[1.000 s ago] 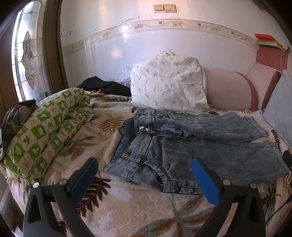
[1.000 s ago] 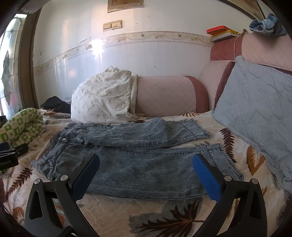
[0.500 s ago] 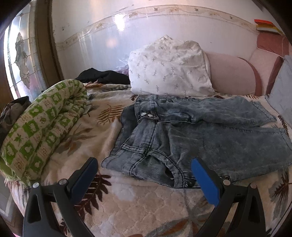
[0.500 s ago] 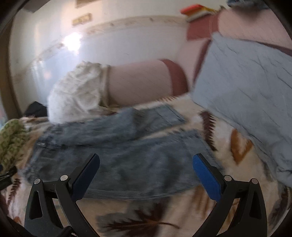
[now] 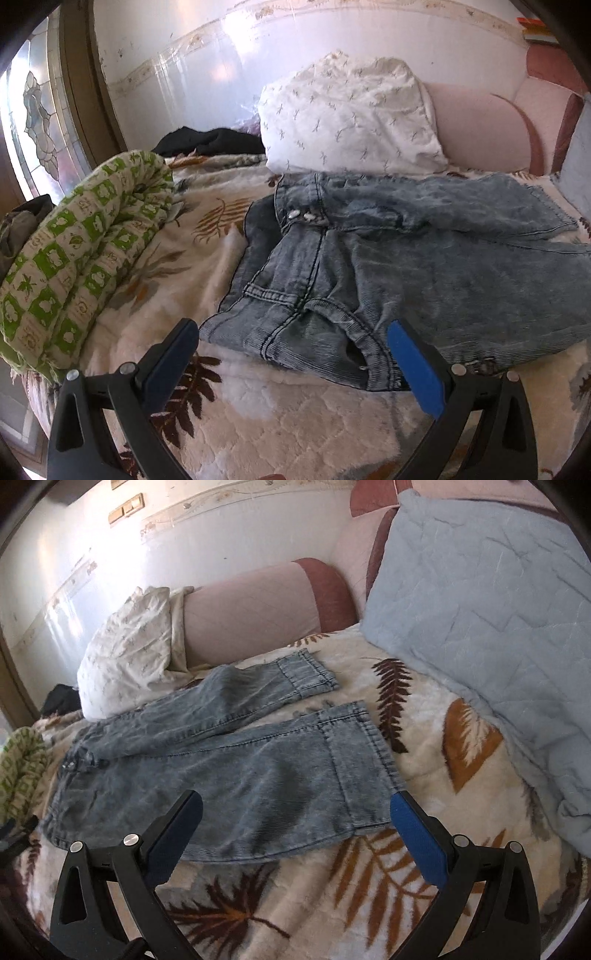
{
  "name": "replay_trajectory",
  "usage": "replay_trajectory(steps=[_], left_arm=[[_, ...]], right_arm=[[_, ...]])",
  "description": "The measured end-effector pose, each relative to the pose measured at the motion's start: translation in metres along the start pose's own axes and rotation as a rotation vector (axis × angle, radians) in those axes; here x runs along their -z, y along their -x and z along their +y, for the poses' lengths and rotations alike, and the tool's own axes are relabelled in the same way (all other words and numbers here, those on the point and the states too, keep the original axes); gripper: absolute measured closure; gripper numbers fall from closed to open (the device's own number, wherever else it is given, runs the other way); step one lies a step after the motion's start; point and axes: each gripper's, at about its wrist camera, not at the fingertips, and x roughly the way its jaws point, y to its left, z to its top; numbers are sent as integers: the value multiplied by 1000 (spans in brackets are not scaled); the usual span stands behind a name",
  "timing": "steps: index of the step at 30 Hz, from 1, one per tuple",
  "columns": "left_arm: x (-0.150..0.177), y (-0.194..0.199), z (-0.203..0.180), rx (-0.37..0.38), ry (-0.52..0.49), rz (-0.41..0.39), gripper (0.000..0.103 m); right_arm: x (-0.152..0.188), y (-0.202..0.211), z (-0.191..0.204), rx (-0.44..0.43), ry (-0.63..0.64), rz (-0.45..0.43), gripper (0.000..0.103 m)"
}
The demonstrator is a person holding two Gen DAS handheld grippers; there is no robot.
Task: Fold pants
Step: 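Lower the left gripper onto the jeans waistband and close on it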
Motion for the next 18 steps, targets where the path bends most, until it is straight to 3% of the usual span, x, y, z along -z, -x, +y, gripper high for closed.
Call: replay_trajectory(steps=[4, 9, 18], left_arm=[[-4, -13, 13, -15, 22, 39, 0], [-11, -20, 59, -50, 130, 57, 0], [8, -37, 113, -35, 239, 145, 1]], right_arm=[[-1, -7, 14, -15, 30, 15, 0], [1, -13, 17, -11, 39, 48, 1], [5, -29, -21, -46, -171, 173, 15]])
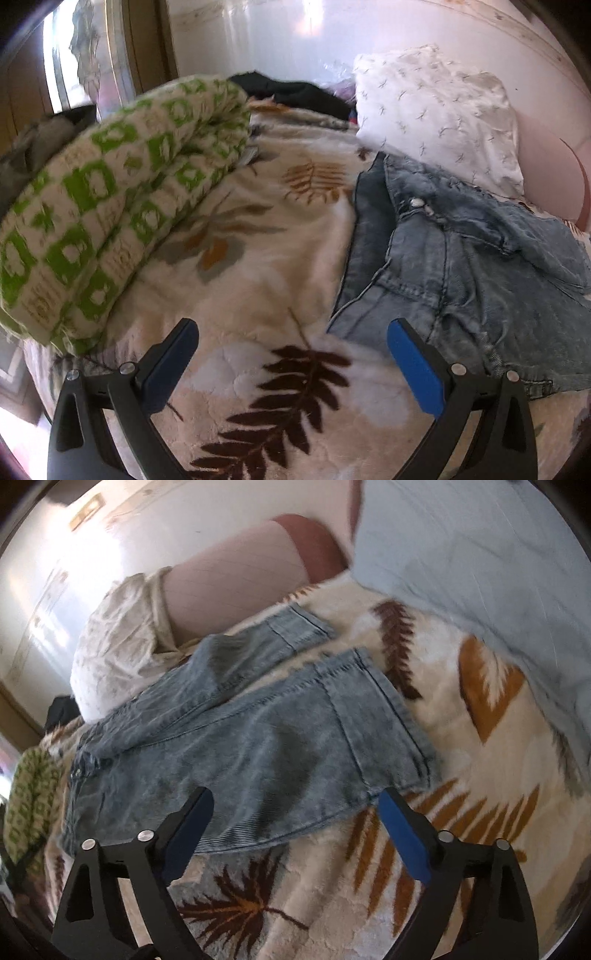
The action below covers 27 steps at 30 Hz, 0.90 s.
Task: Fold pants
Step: 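Lower the left gripper onto the jeans waistband and close on it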
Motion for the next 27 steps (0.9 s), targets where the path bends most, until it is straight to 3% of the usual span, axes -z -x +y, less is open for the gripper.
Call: replay_trajectory(steps=[2, 4, 11, 14, 20, 21, 23, 27], left_arm=[[1, -7, 2, 28, 12, 35, 12], [3, -12, 1, 62, 19, 65, 16], [7, -29, -24, 145, -27, 111, 40], [6, -36, -22, 230, 42, 157, 54], [8, -31, -32, 214, -6, 126, 56], [9, -35, -34, 214, -17, 132, 59], [10, -37, -37, 234, -31, 131, 76], [11, -32, -48, 243, -93, 99, 91]], right_arm=[[-1, 0, -9, -11, -54, 6, 16], [-1, -1, -16, -21, -96, 17, 18], [2, -5, -7, -17, -86, 30, 19], [3, -7, -4, -18, -83, 38, 19], [1, -3, -17, -40, -142, 28, 19], [1, -2, -20, -44, -157, 26, 19], [0, -2, -30, -55, -207, 26, 19], [-3, -1, -47, -88, -305, 20, 19]])
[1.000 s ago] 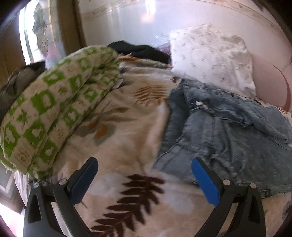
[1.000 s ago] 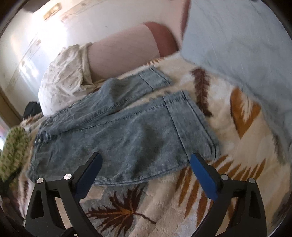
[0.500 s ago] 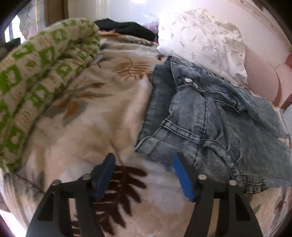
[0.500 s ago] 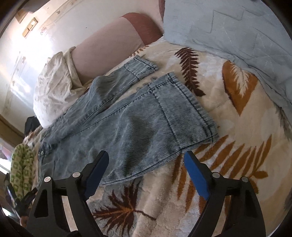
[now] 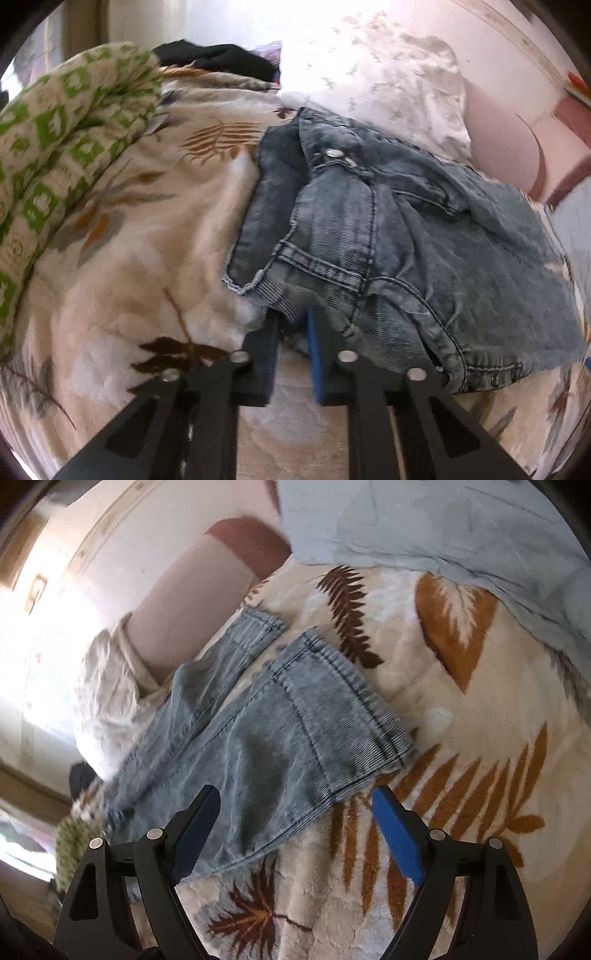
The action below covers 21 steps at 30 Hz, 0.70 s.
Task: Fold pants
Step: 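Lower the left gripper onto the jeans waistband and close on it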
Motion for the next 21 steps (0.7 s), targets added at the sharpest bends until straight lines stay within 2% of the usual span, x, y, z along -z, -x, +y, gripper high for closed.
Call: replay_trajectory(steps=[4, 7, 10, 12, 14, 15, 21], left_arm=[[-3, 21, -1, -22, -20, -68, 93], [-13, 40, -4, -15, -49, -120, 93], [-37, 47, -9, -4, -113, -156, 92], [-59, 43, -14, -13, -184, -161, 82], [-77, 35, -17, -50, -227, -149, 41], [-88, 30, -17, -68, -237, -149, 36], [-161, -25, -12, -87, -211, -123, 36]], right_arm=[[-5, 4, -5, -11, -49, -27, 19], [-12, 15, 11, -59, 7, -104, 19], [-28, 2, 35, -100, 74, -88, 19], [-39, -14, 47, -119, 90, -59, 19], [-55, -34, 61, -128, 103, -25, 19], [-61, -45, 68, -123, 111, -9, 19], [-104, -101, 101, -66, 171, 33, 19]])
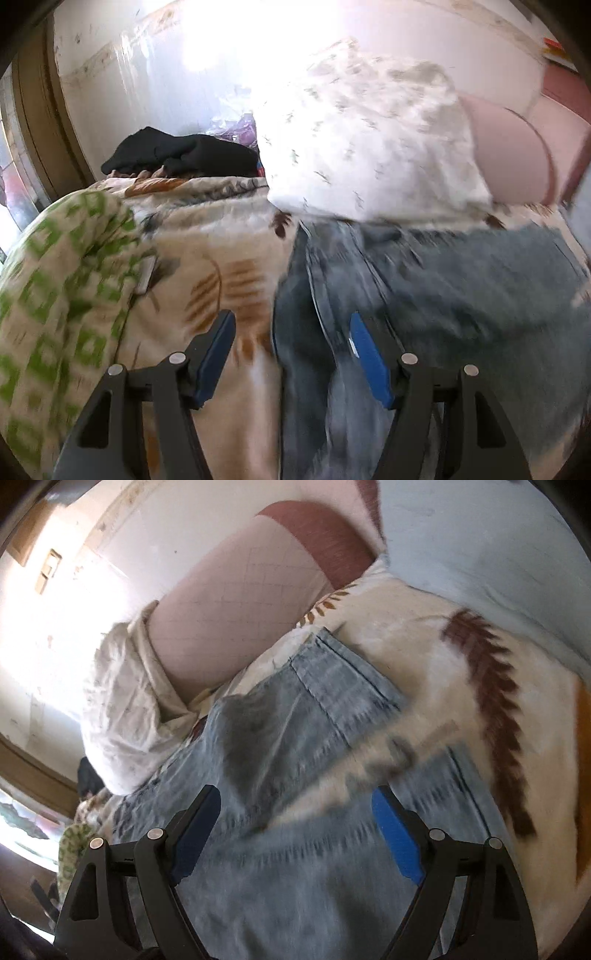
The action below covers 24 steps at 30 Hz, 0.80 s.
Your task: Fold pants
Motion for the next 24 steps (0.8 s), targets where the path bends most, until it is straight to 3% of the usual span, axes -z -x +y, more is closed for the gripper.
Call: replay_trajectory(steps=[5, 11, 12, 14, 17, 19, 24], left_arm=[[-40, -70, -7, 42, 21, 81, 36], [-66, -140, -9, 90, 132, 193, 37], [-69, -146, -10, 97, 137, 201, 41], [-72, -158, -11, 128, 153, 227, 74], [-73, -173, -11, 158, 182, 263, 91], [-72, -179, -11, 173, 195, 272, 97], [-69, -180, -9, 194, 213, 254, 99]], right_arm=[[-40, -32, 13, 32, 26, 2, 19], [-71, -54, 15, 89, 78, -4, 19], [-77, -59, 12, 99, 79, -5, 19], [-84, -64, 9, 112, 80, -10, 19], [-94, -72, 5, 124, 77, -11, 19], [-97, -77, 4, 129, 81, -11, 19], [-106, -88, 5, 129, 90, 3, 19]])
